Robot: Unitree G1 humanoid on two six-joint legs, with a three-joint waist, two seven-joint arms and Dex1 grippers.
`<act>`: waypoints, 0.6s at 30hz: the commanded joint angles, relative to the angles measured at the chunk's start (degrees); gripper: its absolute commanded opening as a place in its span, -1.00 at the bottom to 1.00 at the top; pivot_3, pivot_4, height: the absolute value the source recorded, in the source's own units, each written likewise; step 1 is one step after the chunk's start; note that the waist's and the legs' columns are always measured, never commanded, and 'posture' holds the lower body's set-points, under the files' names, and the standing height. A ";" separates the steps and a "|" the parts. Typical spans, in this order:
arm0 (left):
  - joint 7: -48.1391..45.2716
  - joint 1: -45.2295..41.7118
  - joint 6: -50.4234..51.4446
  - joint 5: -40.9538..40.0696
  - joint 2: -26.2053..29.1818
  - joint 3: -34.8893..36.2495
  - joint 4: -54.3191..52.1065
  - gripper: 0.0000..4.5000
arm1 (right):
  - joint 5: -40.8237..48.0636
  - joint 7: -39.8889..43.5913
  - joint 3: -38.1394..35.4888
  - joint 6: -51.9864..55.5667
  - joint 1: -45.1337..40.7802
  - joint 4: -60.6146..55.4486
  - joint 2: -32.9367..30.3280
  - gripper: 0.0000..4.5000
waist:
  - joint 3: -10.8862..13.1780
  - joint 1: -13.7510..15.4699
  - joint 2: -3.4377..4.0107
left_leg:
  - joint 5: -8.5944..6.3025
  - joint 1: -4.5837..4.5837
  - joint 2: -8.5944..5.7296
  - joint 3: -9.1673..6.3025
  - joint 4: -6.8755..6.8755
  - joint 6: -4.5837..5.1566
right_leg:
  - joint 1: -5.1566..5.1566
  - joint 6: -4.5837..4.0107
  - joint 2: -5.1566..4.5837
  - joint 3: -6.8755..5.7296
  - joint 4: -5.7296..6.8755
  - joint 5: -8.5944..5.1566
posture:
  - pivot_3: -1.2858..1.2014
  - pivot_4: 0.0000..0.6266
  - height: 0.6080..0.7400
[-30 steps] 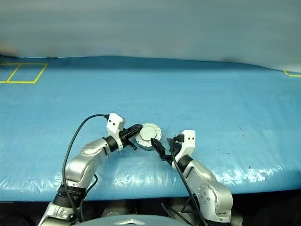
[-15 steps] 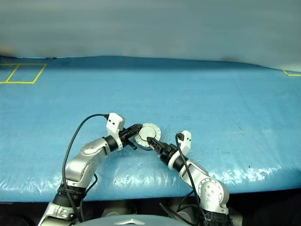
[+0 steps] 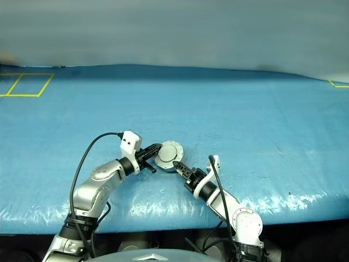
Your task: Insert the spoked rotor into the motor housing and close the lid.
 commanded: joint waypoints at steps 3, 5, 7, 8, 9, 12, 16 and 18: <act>-0.50 -0.13 0.25 -0.42 -0.72 -0.61 -0.51 -1.00 | 2.01 -0.53 1.07 -0.47 0.23 -0.97 1.34 -0.49 | 0.00 0.00 0.01 | 0.00 -0.01 0.00 0.00 0.01 0.00 | 0.00 0.01 0.00 0.01 0.00 0.01 | 0.03 -0.52 1.00; -0.08 -0.12 0.12 -0.84 -1.21 -0.05 -0.84 -1.00 | 2.00 -0.69 1.16 -0.68 0.21 -0.99 1.27 -0.49 | 0.01 -0.01 0.01 | 0.00 -0.01 0.00 -0.01 0.01 0.00 | -0.01 0.01 0.01 0.00 0.00 0.01 | 0.03 -0.52 1.00; 1.29 -0.19 0.30 -1.77 -2.47 1.45 -1.49 -1.00 | 2.17 -0.86 1.21 -0.88 0.26 -1.07 1.26 -0.49 | 0.01 -0.02 0.01 | 0.00 -0.02 0.00 -0.01 0.01 0.00 | -0.02 0.01 0.01 0.00 0.00 0.01 | 0.03 -0.52 1.00; 2.18 -0.24 0.52 -2.31 -3.26 2.39 -1.88 -1.00 | 2.46 -0.97 1.18 -0.97 0.34 -1.24 1.31 -0.49 | 0.01 -0.01 0.01 | 0.00 -0.02 0.00 -0.01 0.01 0.00 | -0.02 0.01 0.01 0.00 0.00 0.01 | 0.03 -0.52 1.00; 1.90 -0.02 -1.17 -5.08 -5.33 4.55 -1.94 -1.00 | 2.94 -1.10 1.13 -1.04 0.44 -1.55 1.41 -0.49 | 0.01 -0.01 0.01 | 0.00 -0.03 0.00 -0.01 0.03 0.00 | -0.02 0.02 0.01 0.00 0.00 0.01 | 0.03 -0.52 1.00; 0.50 0.45 2.47 -12.37 -7.28 9.14 -2.88 -1.00 | 4.31 -1.15 1.14 -1.36 0.47 -2.36 1.69 -0.49 | 0.01 -0.04 0.00 | 0.00 -0.13 0.01 -0.04 0.10 0.01 | -0.06 0.06 0.02 -0.01 0.00 0.04 | 0.03 -0.52 1.00; 2.44 1.81 9.66 -23.04 -9.19 15.08 -4.12 -0.76 | 5.58 -1.54 1.50 -2.51 -1.08 -3.47 2.35 -0.49 | 0.03 -0.23 0.04 | 0.00 -0.18 0.04 -0.08 0.11 0.01 | -0.11 0.11 0.07 -0.02 0.03 0.06 | 0.03 -0.52 1.00; 3.56 2.38 12.76 -26.92 -9.74 16.83 -4.46 -0.45 | 6.05 -1.84 1.49 -3.37 -2.00 -3.75 2.56 -0.49 | 0.04 -0.16 0.04 | 0.00 -0.23 0.01 -0.12 0.12 0.01 | -0.11 0.23 0.08 -0.04 0.03 0.13 | 0.03 -0.52 1.00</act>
